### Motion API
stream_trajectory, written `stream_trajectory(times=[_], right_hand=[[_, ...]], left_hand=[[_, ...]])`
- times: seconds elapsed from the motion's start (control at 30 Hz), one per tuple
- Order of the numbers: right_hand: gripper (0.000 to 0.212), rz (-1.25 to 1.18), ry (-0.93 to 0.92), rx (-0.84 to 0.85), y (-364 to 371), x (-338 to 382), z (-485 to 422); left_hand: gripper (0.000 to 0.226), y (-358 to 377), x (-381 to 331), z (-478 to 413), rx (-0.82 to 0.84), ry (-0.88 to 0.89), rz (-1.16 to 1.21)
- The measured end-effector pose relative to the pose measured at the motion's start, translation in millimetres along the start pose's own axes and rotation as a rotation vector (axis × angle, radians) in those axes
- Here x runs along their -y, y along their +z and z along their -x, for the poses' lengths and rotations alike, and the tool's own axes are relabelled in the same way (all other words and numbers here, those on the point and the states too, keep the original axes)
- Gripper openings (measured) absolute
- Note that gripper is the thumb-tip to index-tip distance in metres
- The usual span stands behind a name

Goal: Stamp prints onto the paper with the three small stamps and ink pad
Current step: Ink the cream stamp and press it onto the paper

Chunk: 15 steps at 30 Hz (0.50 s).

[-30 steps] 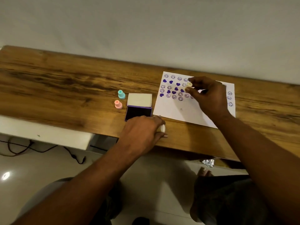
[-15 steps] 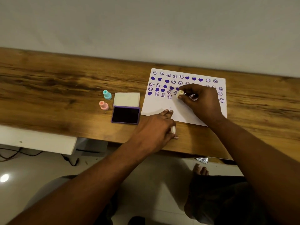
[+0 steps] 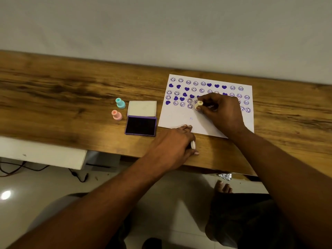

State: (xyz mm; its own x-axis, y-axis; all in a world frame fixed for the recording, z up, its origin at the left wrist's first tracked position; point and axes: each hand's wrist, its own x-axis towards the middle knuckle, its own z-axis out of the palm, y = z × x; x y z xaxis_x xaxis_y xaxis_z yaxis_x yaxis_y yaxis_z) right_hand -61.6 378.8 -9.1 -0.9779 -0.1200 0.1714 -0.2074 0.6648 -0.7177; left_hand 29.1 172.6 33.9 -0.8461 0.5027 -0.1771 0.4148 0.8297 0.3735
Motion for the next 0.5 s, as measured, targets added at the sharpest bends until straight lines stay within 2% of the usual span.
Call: stream_trajectory(times=[0.27, 0.5], right_hand=[[0.026, 0.02, -0.001, -0.002, 0.3, 1.8, 1.1], [0.026, 0.129, -0.039, -0.038, 1.0, 4.8, 4.2]], left_hand=[[0.046, -0.2, 0.1, -1.0, 0.023, -0.016, 0.002], [0.047, 1.1, -0.5, -2.9, 0.04, -0.029, 0.006]])
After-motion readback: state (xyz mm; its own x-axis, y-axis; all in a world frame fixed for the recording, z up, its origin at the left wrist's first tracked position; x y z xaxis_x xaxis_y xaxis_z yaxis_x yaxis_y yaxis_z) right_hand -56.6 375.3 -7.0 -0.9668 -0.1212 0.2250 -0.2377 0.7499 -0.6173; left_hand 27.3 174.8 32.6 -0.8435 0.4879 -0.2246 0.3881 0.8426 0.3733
